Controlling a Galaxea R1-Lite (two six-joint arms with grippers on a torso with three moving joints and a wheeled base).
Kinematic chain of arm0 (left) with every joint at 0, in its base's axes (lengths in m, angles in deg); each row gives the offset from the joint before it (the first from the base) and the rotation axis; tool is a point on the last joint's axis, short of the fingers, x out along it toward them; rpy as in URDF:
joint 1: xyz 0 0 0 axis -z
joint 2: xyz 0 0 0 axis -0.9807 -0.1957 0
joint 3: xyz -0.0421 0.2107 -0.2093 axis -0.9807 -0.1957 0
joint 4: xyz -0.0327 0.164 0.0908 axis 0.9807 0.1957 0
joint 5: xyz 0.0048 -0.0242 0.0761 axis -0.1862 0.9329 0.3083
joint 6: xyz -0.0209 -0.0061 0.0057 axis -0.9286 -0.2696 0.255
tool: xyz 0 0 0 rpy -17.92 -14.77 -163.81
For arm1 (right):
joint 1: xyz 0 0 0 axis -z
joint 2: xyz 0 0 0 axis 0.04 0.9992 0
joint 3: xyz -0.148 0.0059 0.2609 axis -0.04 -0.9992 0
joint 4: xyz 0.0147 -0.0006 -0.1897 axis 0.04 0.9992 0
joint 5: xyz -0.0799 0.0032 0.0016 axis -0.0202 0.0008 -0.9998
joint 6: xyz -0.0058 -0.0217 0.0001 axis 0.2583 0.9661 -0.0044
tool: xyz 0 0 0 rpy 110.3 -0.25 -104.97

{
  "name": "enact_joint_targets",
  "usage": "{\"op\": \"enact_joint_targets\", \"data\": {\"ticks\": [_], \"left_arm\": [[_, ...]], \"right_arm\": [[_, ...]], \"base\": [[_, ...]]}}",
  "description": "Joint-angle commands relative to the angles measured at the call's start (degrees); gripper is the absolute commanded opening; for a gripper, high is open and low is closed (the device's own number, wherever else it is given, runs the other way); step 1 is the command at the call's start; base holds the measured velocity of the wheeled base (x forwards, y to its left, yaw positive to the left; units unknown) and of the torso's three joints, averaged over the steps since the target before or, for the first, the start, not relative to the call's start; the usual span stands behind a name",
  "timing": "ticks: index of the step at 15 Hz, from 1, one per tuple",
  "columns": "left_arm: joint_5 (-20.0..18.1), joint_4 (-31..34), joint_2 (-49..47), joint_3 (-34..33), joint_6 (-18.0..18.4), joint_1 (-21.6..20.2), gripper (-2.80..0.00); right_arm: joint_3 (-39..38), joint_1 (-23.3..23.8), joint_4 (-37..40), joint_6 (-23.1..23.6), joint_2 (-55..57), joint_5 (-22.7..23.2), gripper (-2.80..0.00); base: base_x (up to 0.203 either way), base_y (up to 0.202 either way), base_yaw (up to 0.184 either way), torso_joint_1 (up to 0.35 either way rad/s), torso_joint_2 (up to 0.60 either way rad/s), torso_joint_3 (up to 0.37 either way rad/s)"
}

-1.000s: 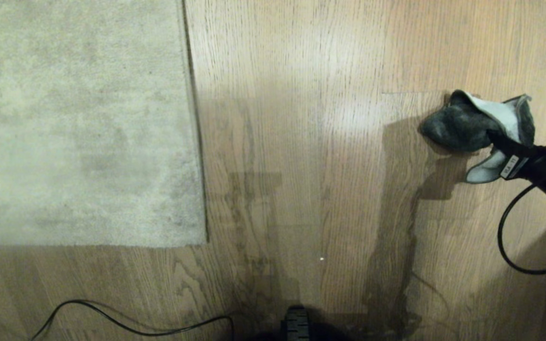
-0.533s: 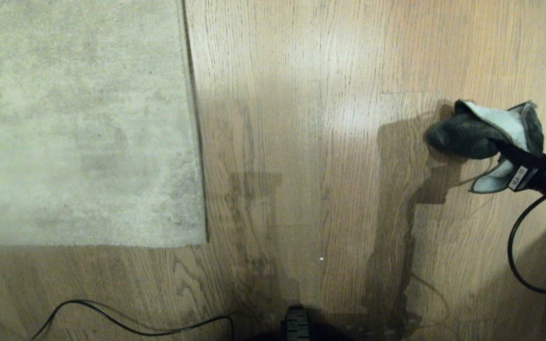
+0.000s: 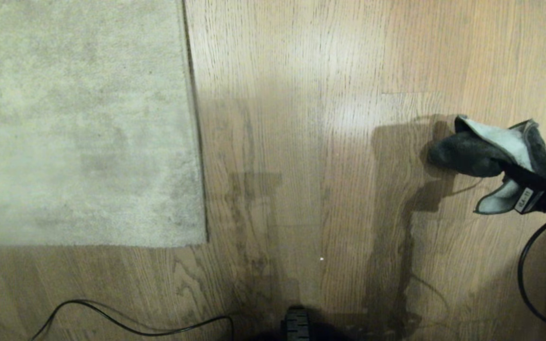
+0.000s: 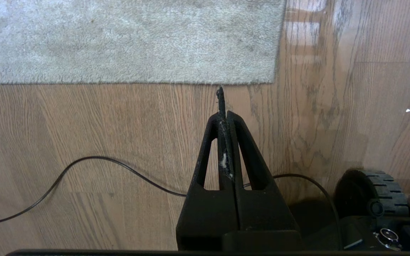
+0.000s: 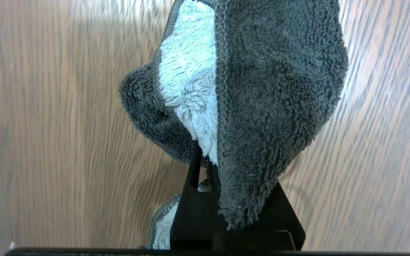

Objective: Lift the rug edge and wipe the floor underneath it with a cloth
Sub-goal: Pick up the rag

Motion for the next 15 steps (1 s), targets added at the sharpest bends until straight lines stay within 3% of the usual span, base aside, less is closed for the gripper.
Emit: {"op": "enact_joint_targets", "data": {"ticks": [1,8,15], "left_arm": [[0.0,0.0,-0.1,0.0,0.0,0.0,-2.80],[0.0,0.0,-0.1,0.0,0.0,0.0,-2.80],[0.0,0.0,-0.1,0.0,0.0,0.0,-2.80]], "right_arm": [[-3.4,0.0,-1.1,0.9,-2.0,0.1,-2.80],[-16.9,-0.2,0.2,1.1,-10.1,-0.1,-2.80],[-17.8,-1.5,11.4,1.3,-22.7,-0.3,-2.80]], "base": [[0.000,0.000,0.000,0.000,0.00,0.000],[0.000,0.000,0.000,0.000,0.00,0.000],[0.000,0.000,0.000,0.000,0.00,0.000]]}}
